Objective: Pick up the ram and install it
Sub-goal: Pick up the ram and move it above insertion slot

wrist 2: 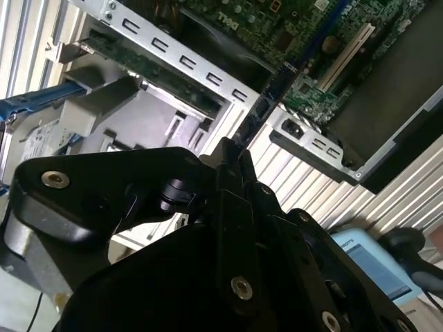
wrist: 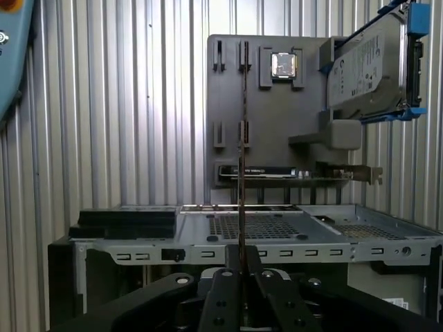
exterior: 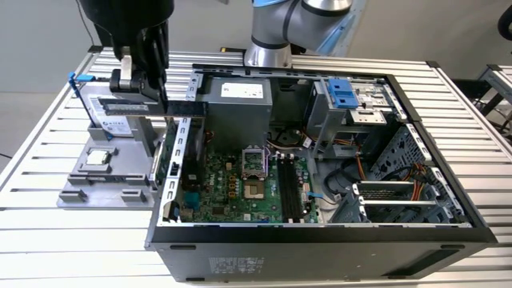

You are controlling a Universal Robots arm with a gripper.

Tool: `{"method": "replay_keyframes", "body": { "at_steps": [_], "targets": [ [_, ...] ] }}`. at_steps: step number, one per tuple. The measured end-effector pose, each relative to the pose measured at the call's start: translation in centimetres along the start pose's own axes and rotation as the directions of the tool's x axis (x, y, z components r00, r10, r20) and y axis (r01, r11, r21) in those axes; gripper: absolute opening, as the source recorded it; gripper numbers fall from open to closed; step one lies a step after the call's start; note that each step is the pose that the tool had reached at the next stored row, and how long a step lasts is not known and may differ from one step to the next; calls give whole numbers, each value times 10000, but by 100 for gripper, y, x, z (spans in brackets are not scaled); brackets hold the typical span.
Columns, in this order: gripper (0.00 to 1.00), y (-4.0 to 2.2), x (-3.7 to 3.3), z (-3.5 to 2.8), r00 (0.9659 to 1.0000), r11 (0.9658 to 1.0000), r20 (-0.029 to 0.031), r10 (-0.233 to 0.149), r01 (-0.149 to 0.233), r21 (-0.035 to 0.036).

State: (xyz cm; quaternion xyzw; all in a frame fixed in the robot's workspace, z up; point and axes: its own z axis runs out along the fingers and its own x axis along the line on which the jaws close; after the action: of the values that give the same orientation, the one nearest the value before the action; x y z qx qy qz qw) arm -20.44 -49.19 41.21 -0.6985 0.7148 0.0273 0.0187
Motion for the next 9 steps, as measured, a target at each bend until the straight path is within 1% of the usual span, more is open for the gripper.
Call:
{"method": "replay_keyframes", "body": {
  "at_steps": [9],
  "targets": [
    [0,-241,-5,3,10000,10000,0,-1,1,0]
  ]
}}
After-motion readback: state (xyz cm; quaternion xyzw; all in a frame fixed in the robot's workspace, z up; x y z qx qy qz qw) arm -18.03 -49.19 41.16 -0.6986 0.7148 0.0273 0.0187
